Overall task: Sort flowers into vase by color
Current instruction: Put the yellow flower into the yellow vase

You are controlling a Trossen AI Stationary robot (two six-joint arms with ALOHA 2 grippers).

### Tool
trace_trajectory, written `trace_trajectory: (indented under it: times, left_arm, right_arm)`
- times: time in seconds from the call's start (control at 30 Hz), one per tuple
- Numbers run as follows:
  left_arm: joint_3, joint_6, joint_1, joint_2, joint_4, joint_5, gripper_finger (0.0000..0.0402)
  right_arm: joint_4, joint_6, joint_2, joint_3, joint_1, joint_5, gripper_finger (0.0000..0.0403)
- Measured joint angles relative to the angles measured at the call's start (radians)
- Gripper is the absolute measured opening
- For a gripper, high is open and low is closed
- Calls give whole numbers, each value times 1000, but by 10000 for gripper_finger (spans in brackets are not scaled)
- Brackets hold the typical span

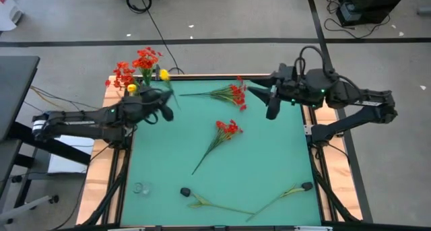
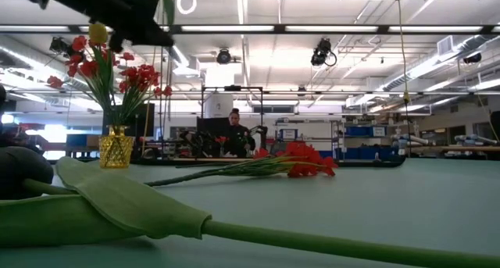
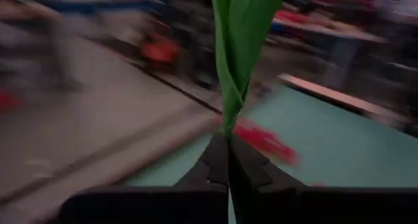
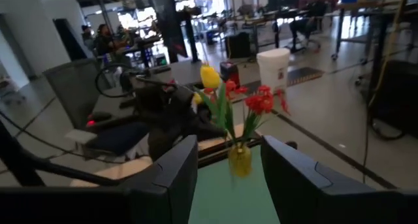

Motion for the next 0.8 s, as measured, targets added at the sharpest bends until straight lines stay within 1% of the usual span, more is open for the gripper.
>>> trace_trajectory:
  times: [0.13,0.2,0.23,0.33,0.47,0.53,0.63,0.8]
  left_arm:
    - [-14,140,18,-57,1,-232,1]
    - [-14,189,44,-65,-1,-327,3]
    - [-14,194,65,-67,-2,-358,3]
    - [-14,144,142,-66,-18,-374,4]
    - [-15,39,246,-35,-82,-377,4]
    - [-15,13,287,-18,-80,-375,5]
    - [-15,-4,325,-1,-74,-364,5]
    - [-15,-38,337,1,-74,-361,6]
  right_arm:
    - [-3,-4,1,0,11,37,177]
    - [-1,-7,8,0,11,40,177]
    - [-3,-7,10,0,11,39,177]
    - [2,-8,25,0,11,39,177]
    - [3,-23,44,-1,11,37,177]
    - [7,-29,53,-1,11,37,177]
    - [6,-30,59,-1,11,37,177]
    - [6,-34,59,-1,11,37,177]
